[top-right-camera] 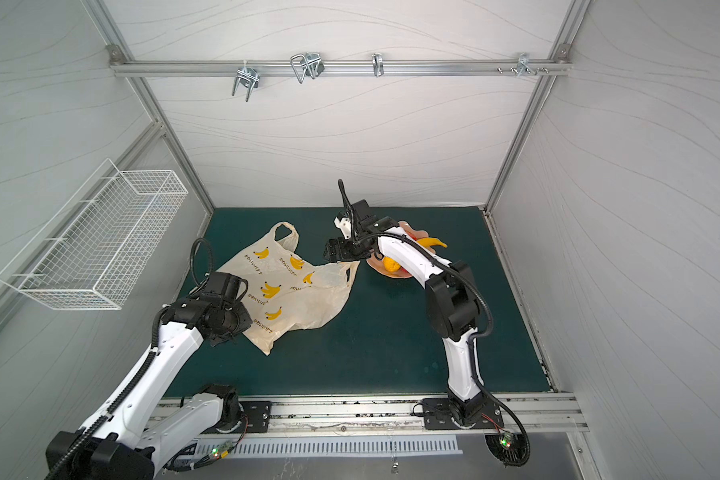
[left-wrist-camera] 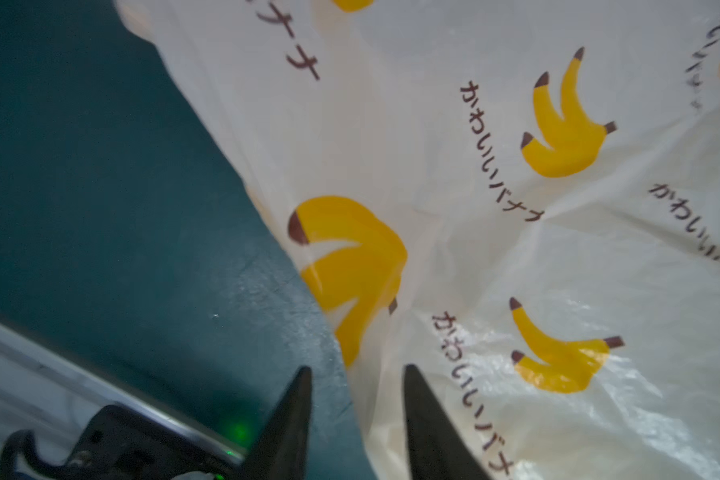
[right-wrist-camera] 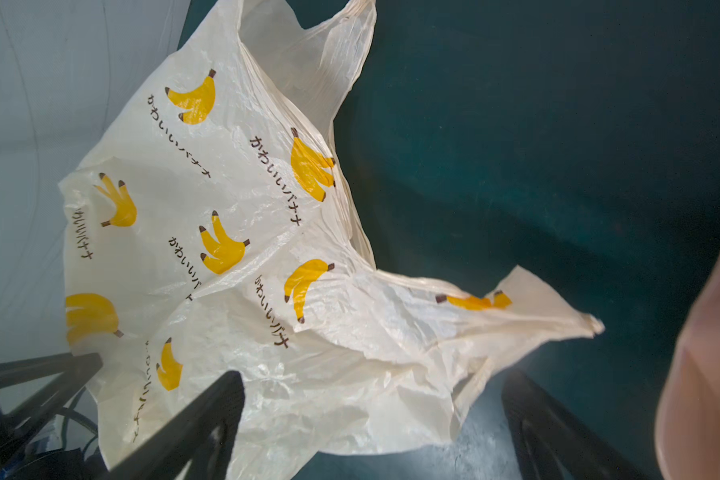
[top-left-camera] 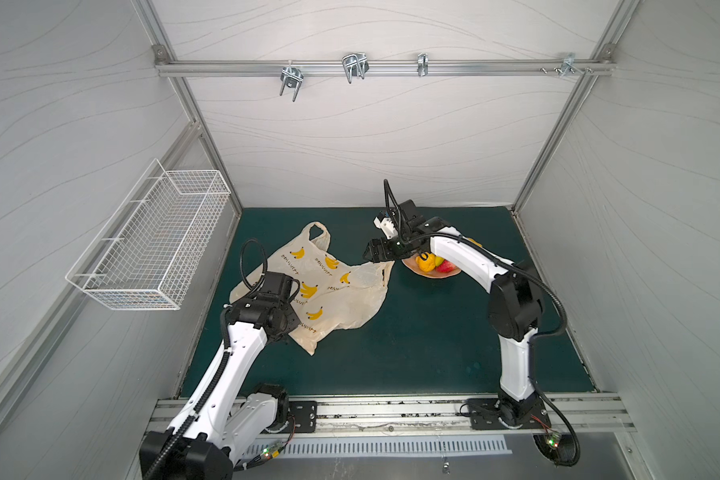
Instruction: Place the fruits into the plastic bag
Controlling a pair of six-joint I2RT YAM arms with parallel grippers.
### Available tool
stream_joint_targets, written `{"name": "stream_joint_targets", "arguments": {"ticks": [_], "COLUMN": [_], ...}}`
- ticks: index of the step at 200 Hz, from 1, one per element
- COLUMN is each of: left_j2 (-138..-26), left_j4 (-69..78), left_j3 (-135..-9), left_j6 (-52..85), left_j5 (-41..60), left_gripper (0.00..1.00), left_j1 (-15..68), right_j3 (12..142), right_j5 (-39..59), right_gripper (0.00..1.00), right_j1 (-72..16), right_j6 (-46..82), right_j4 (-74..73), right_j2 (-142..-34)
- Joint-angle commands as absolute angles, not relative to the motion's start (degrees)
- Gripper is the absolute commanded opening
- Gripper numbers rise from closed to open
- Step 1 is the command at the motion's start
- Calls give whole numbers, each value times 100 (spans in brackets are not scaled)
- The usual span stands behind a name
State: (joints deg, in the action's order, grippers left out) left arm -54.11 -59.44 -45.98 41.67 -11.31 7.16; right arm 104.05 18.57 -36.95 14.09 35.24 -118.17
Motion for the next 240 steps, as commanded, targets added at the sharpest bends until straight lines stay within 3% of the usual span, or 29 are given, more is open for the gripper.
{"name": "stream_joint_targets", "arguments": {"ticks": [1,36,80,167,240], "left_j2": [-5040,-4871,-6330,-8934,-9615], "left_j4": [-6306,-5928,-5908,-6120,-6530], "left_j3": [-4873,-5358,-6682,-8580,-8851], "left_j6": [4506,4609,3942,3323,2818], "left_j5": [-1564,-974,-947,-510,-298], "left_gripper": [58,67,76,79,79], "left_j1": [682,848,1485,1468,1824], "right_j3": [10773,11260,10879,7904,6607], "right_j5": [2203,2198,2322,2326,2136], "right_gripper": [97,94,88,79,79], "right_j1": [-3783,-3887,-3894,-4073,-5103], "right_j6": [975,899,1010,2182,3234], "right_j4": [3491,3577,3334,1978,1325], "right_j2": [-12255,-12864,-12998,-11178,-9915]}}
